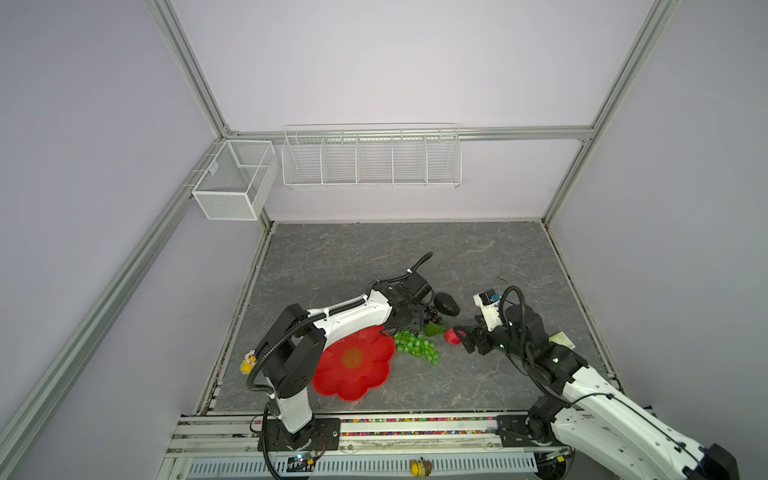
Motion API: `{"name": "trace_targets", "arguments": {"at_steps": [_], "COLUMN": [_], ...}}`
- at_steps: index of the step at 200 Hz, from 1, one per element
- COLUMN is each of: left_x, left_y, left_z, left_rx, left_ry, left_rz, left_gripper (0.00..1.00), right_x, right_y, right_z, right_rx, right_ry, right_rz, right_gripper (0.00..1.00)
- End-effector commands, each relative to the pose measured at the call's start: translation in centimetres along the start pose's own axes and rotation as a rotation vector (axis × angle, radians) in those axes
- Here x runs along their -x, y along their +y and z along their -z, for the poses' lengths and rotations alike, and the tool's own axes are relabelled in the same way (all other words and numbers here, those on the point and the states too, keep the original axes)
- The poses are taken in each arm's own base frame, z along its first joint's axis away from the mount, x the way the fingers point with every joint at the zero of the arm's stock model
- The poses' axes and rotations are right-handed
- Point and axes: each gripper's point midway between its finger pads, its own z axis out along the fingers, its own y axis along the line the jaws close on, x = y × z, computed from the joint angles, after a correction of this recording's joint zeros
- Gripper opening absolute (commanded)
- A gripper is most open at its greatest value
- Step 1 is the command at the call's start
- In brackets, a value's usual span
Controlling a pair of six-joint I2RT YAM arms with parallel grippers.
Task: Place and organize the fake fruits in the fruit bowl
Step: 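Grasp the green grapes with the left gripper while the right gripper nears the apple, then lift the green grapes with the left gripper and carry them over the red bowl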
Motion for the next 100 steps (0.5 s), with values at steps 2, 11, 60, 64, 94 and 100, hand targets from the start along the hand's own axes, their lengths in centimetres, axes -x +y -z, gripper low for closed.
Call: {"name": "trace_targets", "arguments": {"at_steps": [2, 11, 60, 64, 94, 100], "left_x": [-0.4, -0.5, -1.0, -0.9, -0.7, -0.6], "left_y": [-0.1, -0.1, -0.6, -0.8, -1.4, -1.5], "left_z": [-0.8, -1.1, -2.5, -2.6, -2.2, -2.0], "left_rx": [0.031, 0.037, 0.031, 0.027, 0.001, -0.005], "left_ry": [0.022, 0.025, 0.052, 0.051, 0.043, 0.038], "left_rz": [0.009, 0.007, -0.001, -0.001, -0.002, -0.001], "left_gripper": [0.71, 0.71, 0.56, 0.53, 0.36, 0.32], "right_x": [0.7, 0.7, 0.7, 0.7, 0.9, 1.0], "right_y": [0.9, 1.0, 1.0, 1.0, 1.0, 1.0], "right_z": [0.0, 0.0, -0.1, 0.0, 0.0, 0.0], "right_rx": [0.037, 0.043, 0.041, 0.040, 0.039, 0.037], "right_ry": [-0.006, -0.001, 0.001, 0.000, -0.005, -0.007], "right_rz": [0.036, 0.037, 0.042, 0.043, 0.053, 0.054], "right_gripper": [0.88, 0.88, 0.88, 0.88, 0.88, 0.88]}}
